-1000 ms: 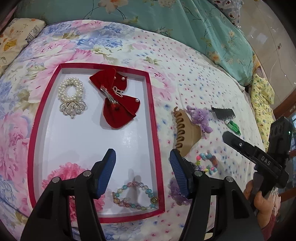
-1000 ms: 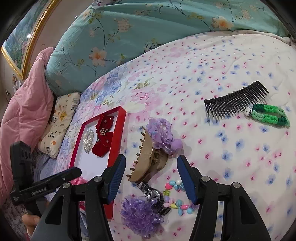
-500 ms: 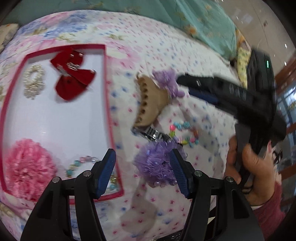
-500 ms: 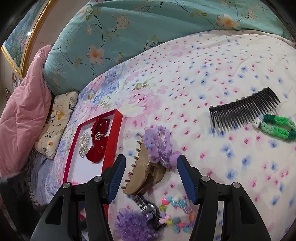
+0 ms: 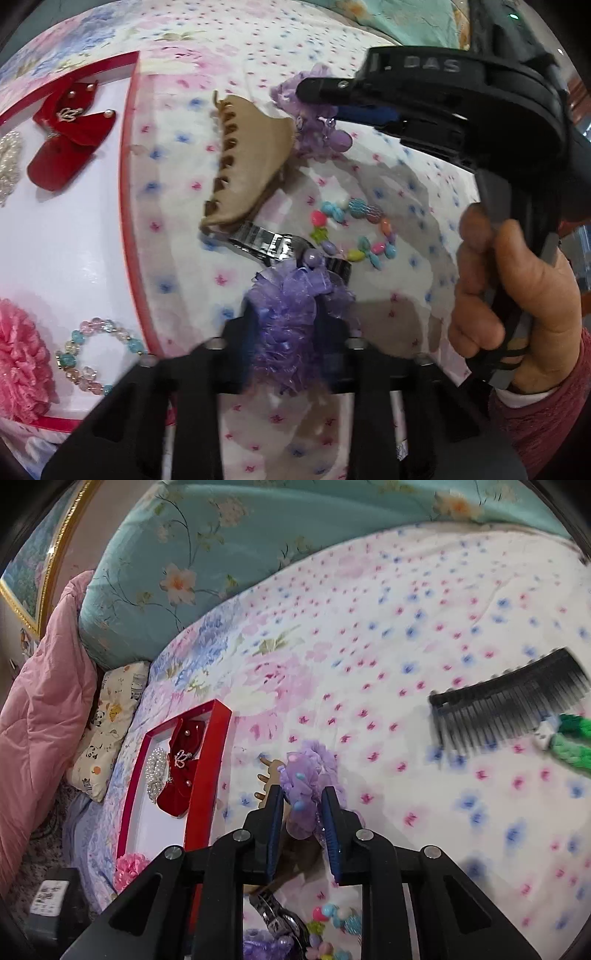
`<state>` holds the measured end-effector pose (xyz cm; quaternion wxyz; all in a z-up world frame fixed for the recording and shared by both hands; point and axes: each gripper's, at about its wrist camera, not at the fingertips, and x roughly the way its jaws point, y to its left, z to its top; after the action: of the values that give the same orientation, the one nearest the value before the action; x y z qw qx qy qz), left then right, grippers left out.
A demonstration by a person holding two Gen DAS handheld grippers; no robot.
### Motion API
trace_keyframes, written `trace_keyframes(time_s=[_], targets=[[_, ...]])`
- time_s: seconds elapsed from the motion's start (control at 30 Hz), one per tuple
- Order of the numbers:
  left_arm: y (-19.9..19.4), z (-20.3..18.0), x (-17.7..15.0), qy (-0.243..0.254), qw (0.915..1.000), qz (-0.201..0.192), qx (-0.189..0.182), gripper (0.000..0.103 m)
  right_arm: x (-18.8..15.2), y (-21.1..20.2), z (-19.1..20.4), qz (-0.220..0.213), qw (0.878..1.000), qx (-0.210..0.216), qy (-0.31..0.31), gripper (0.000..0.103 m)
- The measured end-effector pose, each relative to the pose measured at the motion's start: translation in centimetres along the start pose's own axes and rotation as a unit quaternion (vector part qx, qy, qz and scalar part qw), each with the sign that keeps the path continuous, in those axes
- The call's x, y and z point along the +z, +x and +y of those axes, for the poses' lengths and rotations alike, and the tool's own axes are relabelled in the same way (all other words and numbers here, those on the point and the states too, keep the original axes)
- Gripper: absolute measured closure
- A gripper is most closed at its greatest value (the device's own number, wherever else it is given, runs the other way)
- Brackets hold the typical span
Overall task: Organize jewelry
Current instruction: 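Grasp the purple scrunchie with the left gripper while the right grasps the lilac scrunchie, then carry both purple scrunchies into the tray and release them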
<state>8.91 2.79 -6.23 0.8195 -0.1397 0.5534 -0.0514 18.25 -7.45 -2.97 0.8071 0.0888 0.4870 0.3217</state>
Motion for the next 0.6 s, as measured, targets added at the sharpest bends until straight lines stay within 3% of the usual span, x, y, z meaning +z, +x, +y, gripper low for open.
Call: trace_keyframes(time_s=[0.13, 0.3, 0.6], targets=[[-1.3, -0.3, -0.1, 0.006, 0.9998, -0.015, -0.006, 0.091, -0.6, -2.3, -0.3, -0.017, 1.000, 0.006, 0.008, 0.083], [-4.2, 0.0, -0.4, -0.006, 0.9987, -0.050, -0.014, 0.092, -1.5, -5.2, -0.6, -0.033, 0.999, 0.026, 0.028, 0.083], [-9.9, 4.4, -0.8, -0.061, 0.9914, -0.115, -0.011, 0.092, -3.0, -7.5, 1.7, -0.035, 0.997, 0.063, 0.027, 0.083]])
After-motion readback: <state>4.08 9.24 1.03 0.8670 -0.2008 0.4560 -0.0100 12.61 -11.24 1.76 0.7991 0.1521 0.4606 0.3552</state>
